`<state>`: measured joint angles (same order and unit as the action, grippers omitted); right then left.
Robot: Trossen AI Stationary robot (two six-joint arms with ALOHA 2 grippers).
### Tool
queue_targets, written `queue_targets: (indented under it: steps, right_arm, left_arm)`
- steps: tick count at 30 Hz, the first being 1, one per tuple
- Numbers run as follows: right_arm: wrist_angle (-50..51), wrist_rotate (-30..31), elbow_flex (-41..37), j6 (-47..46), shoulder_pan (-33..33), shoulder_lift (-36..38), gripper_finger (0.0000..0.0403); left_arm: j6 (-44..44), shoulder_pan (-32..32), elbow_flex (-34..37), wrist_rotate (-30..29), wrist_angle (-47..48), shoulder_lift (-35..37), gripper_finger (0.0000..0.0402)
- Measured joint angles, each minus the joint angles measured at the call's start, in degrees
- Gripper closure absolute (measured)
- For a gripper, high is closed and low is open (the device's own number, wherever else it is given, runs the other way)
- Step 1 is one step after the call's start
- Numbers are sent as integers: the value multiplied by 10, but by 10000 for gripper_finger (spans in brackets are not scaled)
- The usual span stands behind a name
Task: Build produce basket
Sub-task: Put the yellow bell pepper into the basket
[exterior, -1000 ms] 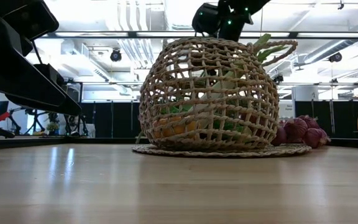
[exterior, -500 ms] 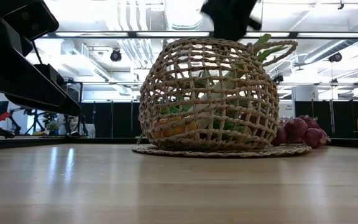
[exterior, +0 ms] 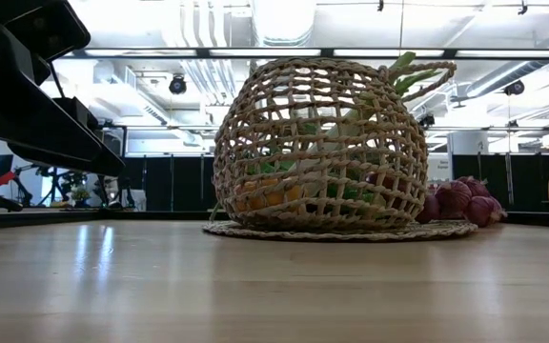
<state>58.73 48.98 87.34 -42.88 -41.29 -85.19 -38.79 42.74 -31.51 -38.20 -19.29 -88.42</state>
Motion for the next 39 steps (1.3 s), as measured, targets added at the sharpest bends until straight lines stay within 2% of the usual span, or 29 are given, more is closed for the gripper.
queue_targets:
  steps: [3,7,9,12,17,27,31,35,39]
  right_arm:
    - [53,-23,-26,-160,-56,-8,280]
    - [131,-83,-90,-404,-103,-12,280]
    - [148,-129,-125,-488,-117,-11,272]
    - [164,-202,-173,-564,-124,-4,251]
    - [161,-253,-226,-592,-113,19,188]
    - [141,-281,-317,-578,-54,97,32]
    - [92,-299,-358,-547,-30,122,7]
    - [36,-316,-387,-517,-11,128,3]
    - [33,-336,-402,-508,-5,115,3]
  left_arm:
    - [0,0,0,0,0,0,201]
    - [2,0,0,0,0,0,201]
    - [3,0,0,0,1,0,201]
    - [4,0,0,0,2,0,201]
    - [17,-1,0,0,2,0,201]
    - [17,-4,0,0,1,0,201]
    - [17,-4,0,0,1,0,201]
    - [17,-4,0,0,1,0,201]
    - [16,-4,0,0,1,0,201]
